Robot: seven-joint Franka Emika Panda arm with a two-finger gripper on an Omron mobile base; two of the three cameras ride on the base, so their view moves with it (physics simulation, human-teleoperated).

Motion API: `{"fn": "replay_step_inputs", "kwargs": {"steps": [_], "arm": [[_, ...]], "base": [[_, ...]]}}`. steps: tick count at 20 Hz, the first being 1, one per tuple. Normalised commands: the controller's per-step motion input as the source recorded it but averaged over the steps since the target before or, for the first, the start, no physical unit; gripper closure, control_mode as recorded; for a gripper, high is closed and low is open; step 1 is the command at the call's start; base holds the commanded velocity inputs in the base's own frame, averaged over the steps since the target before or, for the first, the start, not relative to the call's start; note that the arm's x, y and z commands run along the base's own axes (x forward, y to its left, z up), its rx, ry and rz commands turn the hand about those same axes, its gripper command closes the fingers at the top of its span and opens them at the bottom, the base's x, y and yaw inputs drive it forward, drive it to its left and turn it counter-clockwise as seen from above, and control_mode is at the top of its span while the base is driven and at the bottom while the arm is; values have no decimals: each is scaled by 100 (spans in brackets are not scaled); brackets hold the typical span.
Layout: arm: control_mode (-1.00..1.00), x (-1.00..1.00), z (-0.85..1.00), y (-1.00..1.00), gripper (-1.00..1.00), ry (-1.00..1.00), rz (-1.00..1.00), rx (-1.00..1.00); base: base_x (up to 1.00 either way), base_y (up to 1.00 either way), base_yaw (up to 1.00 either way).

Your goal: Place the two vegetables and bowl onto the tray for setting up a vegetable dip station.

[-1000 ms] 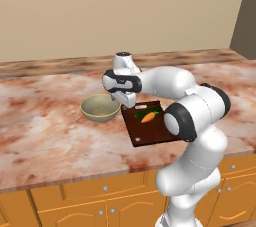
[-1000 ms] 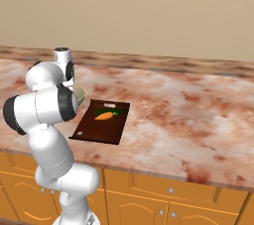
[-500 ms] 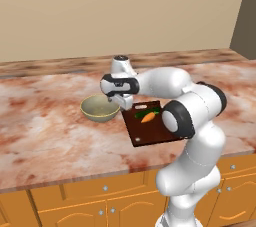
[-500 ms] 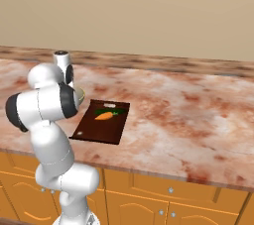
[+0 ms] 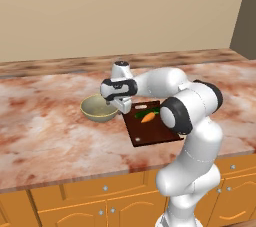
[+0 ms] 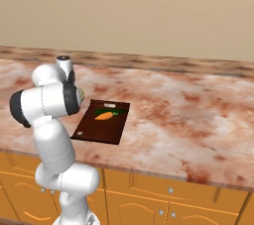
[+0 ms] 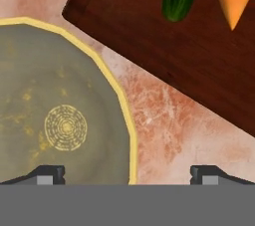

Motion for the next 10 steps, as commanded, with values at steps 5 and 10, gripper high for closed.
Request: {"fn": "replay_step_inputs", "kwargs": {"steps": [5,10], "arm": [[-100,6,-7,14,-100,0,0,1],[-100,2,-3,4,-100,1,0,0]], "base": [[0,0,0],[0,0,0]]}}
